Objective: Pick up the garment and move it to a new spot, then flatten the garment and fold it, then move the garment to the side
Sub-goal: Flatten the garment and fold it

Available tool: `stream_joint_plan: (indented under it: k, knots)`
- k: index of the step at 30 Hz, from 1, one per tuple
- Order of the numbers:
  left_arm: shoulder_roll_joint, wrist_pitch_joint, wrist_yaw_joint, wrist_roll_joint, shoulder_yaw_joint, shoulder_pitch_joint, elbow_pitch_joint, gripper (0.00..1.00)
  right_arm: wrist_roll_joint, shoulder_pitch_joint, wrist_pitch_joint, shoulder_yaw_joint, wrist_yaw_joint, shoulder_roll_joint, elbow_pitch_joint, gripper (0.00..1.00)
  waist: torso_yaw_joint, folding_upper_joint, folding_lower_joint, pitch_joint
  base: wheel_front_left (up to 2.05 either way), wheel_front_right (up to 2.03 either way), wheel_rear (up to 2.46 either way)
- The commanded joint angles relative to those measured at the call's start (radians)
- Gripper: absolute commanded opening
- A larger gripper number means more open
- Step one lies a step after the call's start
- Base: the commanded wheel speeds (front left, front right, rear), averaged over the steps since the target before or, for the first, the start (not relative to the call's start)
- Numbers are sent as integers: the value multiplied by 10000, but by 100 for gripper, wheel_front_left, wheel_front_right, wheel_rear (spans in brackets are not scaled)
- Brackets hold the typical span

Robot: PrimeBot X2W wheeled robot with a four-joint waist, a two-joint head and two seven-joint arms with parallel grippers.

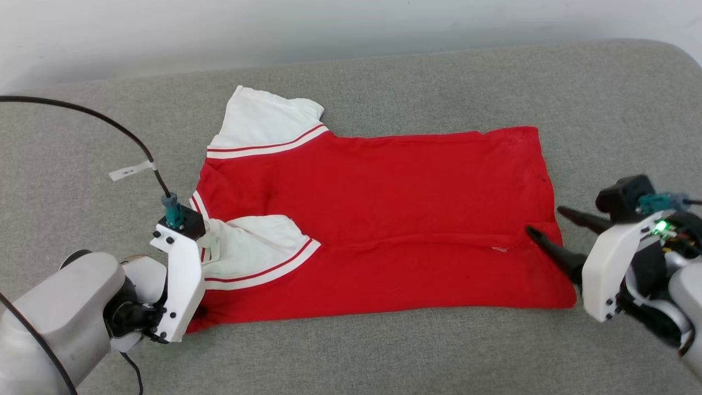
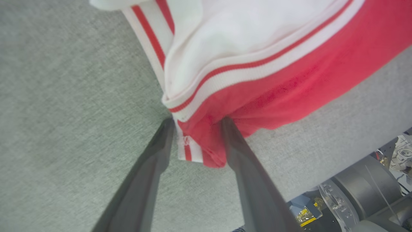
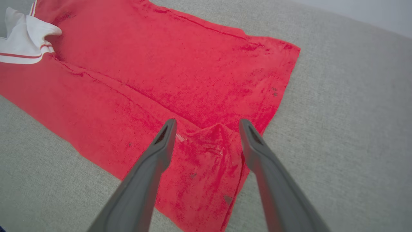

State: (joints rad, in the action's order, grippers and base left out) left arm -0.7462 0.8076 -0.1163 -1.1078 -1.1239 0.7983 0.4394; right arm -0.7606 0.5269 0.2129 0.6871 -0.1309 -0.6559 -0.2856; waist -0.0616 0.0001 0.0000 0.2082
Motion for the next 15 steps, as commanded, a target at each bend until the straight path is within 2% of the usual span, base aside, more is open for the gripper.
stream_joint_plan:
  k: [1, 7, 11, 15]
  knots:
    - [122, -136, -67, 90, -197, -127, 73, 0, 143, 336, 58, -29, 4, -199, 96, 100, 34, -1, 0, -108, 0, 0, 0]
    - [-181, -807, -116, 29, -162, -75, -410, 0, 158, 910, 803, -121, 4, -877, 414, 100, 132, -1, 0, -367, 0, 0, 0]
    - [-388, -1096, -129, 103, -250, -93, -927, 0, -162, 1123, 2275, 266, 4, -1573, 862, 100, 271, -1, 0, -454, 0, 0, 0]
    - [-494, -1246, -127, 112, -340, 82, -1305, 0, -1024, 1184, 4070, 624, 4, -2122, 1132, 100, 423, -1, 0, -404, 0, 0, 0]
